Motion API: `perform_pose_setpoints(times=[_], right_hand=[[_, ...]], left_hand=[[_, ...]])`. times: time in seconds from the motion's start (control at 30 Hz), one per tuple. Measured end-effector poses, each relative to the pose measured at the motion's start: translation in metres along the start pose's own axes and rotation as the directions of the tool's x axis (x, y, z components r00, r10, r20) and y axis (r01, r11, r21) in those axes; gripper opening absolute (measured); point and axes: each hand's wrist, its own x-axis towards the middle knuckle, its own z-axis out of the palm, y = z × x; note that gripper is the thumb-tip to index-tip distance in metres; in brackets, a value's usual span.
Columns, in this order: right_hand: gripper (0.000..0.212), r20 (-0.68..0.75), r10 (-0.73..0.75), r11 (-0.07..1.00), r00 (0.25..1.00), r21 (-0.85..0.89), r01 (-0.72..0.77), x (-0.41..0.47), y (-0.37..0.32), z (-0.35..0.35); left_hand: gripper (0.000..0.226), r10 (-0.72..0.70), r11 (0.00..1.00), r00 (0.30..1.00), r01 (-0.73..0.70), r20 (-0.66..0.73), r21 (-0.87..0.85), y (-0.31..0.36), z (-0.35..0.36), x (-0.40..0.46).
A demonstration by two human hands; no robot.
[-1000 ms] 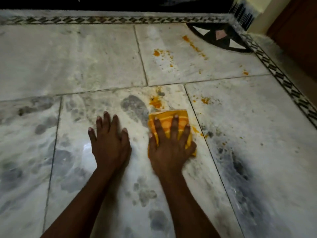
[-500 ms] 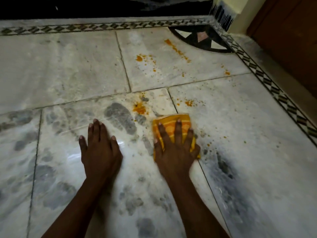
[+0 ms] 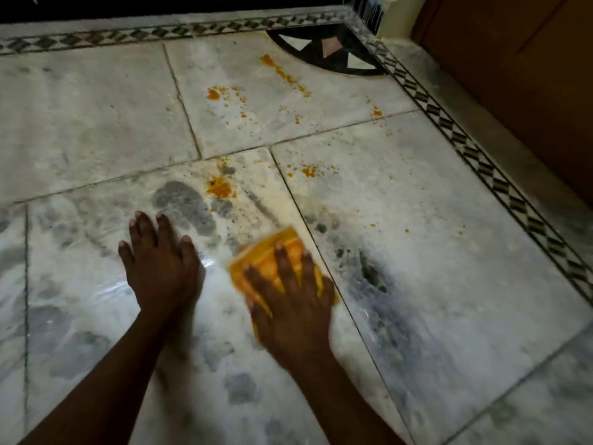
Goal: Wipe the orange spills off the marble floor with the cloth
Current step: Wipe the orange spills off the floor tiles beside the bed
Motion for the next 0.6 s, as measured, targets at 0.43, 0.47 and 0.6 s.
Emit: perform_pose_setpoints(times=[0.43, 0.47, 0.6], right_hand=[[0.055, -0.041, 0.132, 0.991, 0.99, 0.008, -0.132, 0.027, -0.007, 0.014], [0.053, -0.022, 0.03, 0.999, 0.999, 0.028, -0.029, 0.009, -0.013, 0.009], [0.055, -0.05, 0.114, 0.992, 0.992, -0.048, -0.116, -0.005, 0.028, 0.006]], left_hand=[[0.074, 0.014, 0.999, 1.0, -0.013, 0.018, -0.039, -0.008, 0.005, -0.002], [0.074, 0.015, 0.999, 1.0, -0.014, 0.02, -0.049, -0.007, 0.003, 0.0], [0.073, -0.012, 0.995, 1.0, 0.014, 0.017, -0.102, -0.012, 0.005, -0.002]])
